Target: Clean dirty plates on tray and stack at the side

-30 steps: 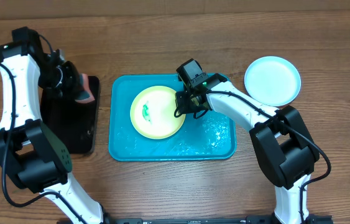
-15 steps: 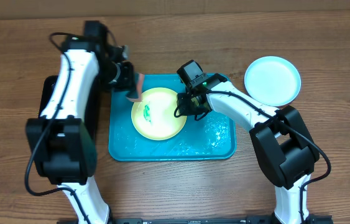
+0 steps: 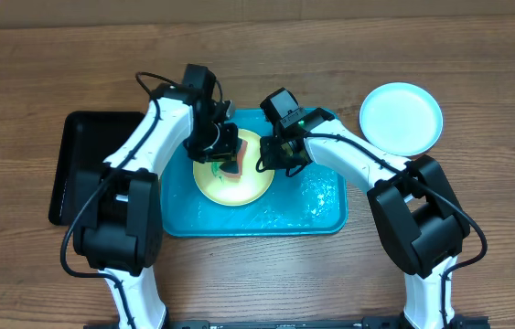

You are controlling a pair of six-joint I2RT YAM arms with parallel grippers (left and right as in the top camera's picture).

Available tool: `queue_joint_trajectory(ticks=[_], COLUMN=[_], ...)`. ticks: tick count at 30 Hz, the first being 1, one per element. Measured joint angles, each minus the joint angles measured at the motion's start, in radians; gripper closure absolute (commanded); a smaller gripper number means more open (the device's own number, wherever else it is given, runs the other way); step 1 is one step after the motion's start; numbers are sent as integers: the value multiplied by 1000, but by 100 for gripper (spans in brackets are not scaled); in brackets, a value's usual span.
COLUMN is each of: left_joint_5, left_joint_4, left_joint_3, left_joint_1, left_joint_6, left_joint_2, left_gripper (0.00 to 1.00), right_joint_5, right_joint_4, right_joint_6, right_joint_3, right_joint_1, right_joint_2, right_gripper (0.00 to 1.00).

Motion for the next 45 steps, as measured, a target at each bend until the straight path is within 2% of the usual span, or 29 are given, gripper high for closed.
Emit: queue_joint_trajectory(ticks=[11,23,28,32,38,45], left_joint_5=[-128,-514,-597,-571,-404,-259], left_joint_4=[201,18,18,103,187,156], left_joint_3=[-125,-126,-106,-92,-92,-108], left_joint_1=[-72,-99,-98,-98,-98,-98], left_joint_6=[-161,-193,-194,-194,-197,-196], left_joint_2=[-9,-31,-30,-30,-30,-30], left_gripper=[96,96,96,96,96,96], right_joint_5=[11,-6,-7,-9,-9,-9], right_joint_4=[-1,49,54,55,57,58], right_joint_6=[0,-1,-1,-1,-1,-1], right_joint_3=[0,-30,-33,-33,-34,-34], right_joint_1=[0,6,6,6,5,6], right_joint_2=[0,-3,-3,-3,-3,-3], right_gripper=[96,96,96,96,96,96])
